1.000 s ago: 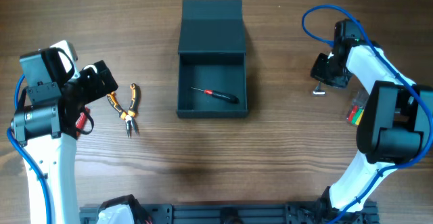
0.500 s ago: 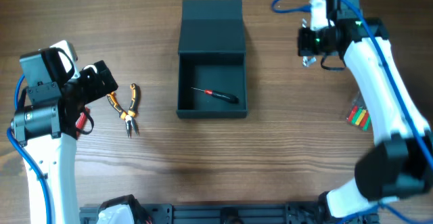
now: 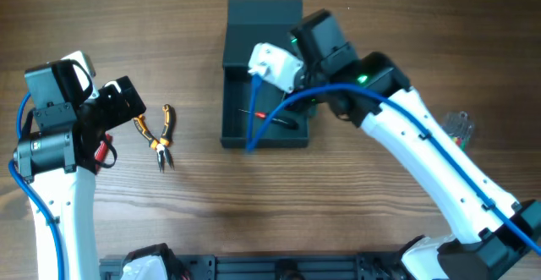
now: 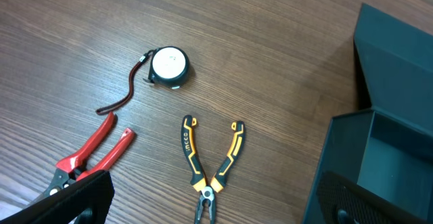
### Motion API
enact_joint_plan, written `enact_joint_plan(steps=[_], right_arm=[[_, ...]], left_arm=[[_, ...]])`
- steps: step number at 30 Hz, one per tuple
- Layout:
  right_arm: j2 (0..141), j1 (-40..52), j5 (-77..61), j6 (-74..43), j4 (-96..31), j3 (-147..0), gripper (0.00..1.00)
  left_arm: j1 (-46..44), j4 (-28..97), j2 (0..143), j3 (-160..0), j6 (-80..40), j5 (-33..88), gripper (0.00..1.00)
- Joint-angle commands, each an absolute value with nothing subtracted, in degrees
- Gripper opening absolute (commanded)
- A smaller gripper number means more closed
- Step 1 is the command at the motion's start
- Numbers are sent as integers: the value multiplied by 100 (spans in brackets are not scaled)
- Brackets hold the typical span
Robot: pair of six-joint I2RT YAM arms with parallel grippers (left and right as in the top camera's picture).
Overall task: Pack container
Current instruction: 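Carry the silver wrench into the green box and release it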
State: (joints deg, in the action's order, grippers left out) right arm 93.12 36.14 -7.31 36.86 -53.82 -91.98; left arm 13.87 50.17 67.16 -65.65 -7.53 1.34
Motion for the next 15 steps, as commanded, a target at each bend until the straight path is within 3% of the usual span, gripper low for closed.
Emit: enact_joint_plan(steps=[1,15], right_arm=[[9784,3752,-784,3972,-5247,-9225,4],[11461,3802,-1066,4375,-4901,-9225,4]], left_arm=[[1365,5022,6630,-6678,-642,102,100],[1365,5000,6630,-6678,-639,99,100]])
